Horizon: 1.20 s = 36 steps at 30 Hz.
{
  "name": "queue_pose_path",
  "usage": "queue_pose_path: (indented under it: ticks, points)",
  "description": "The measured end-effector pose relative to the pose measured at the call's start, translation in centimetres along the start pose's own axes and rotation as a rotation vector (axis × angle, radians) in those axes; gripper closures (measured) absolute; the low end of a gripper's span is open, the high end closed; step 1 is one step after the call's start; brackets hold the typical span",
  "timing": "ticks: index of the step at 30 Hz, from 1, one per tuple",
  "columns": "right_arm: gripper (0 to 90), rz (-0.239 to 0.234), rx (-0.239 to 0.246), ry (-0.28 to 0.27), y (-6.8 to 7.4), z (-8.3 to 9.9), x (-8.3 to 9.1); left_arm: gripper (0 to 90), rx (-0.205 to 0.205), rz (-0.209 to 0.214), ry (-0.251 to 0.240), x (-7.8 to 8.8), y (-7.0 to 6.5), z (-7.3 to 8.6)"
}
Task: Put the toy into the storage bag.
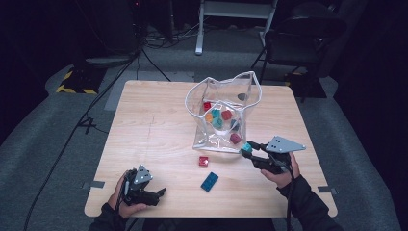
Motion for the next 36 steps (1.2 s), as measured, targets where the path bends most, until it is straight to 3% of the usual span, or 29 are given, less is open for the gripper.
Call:
queue_pose_path:
  ticks: [9, 12, 17, 24, 36]
  points:
    - [59.2, 0.053, 0.005, -0.084, -1.5, -4.0, 3.2, 9.3, 0.000, -0.002, 0.000, 0.0, 0.0, 0.0]
    - [59.2, 0.069, 0.002, -0.135, -1.9, -6.2, 4.3, 9.3, 0.001, 0.000, -0.001, 0.0, 0.0, 0.0]
    - [59.2, 0.078, 0.009, -0.153, -2.2, -8.1, 4.7, 9.3, 0.001, 0.000, 0.000, 0.0, 0.0, 0.0]
    - [59.2, 0.107, 0.008, -0.143, -3.2, -11.1, 3.1, 9.3, 0.000, 0.000, 0.000, 0.0, 0.0, 0.0]
    - [59.2, 0.138, -0.012, -0.110, -4.9, -13.2, -0.5, 9.3, 0.000, 0.001, 0.000, 0.0, 0.0, 0.0]
Point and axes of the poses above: each handheld gripper's, and its own axes: x roughly backward along the jaws, z roughly out of its underside, y roughly to its left, the point moved 4 cm from there along -x, roughly forward along the jaws, and after that the axes turned 8 degrees about y, right-handed, at the moved point
